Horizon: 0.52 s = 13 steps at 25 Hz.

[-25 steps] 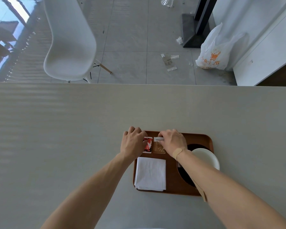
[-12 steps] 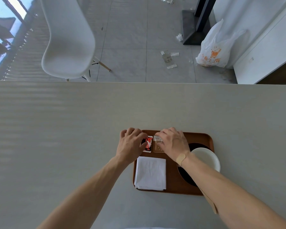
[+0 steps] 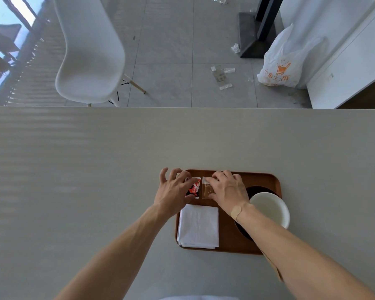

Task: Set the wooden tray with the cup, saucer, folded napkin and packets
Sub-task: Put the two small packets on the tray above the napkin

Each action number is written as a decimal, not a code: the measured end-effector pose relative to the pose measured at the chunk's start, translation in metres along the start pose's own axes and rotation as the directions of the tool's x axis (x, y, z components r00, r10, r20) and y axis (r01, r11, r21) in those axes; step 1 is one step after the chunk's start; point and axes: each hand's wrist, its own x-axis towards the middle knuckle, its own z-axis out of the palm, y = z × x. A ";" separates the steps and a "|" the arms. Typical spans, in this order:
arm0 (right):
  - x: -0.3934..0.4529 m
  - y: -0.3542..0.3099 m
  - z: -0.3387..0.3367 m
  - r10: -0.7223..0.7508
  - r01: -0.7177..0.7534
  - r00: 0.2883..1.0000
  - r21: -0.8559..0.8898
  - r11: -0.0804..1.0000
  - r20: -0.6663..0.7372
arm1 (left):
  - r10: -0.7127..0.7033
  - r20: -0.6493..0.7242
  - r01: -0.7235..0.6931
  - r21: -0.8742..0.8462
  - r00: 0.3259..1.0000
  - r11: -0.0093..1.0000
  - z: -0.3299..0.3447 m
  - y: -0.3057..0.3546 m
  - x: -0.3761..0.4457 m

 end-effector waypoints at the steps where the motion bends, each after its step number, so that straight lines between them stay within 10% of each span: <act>1: 0.000 0.000 0.000 0.003 -0.003 1.000 0.002 1.000 0.002 | -0.014 -0.005 0.014 -0.004 1.000 1.000 0.000 0.000 0.000; 13: 0.002 -0.001 0.002 0.022 -0.022 1.000 -0.008 1.000 0.008 | -0.050 -0.030 0.048 -0.062 0.998 0.997 0.003 -0.001 0.004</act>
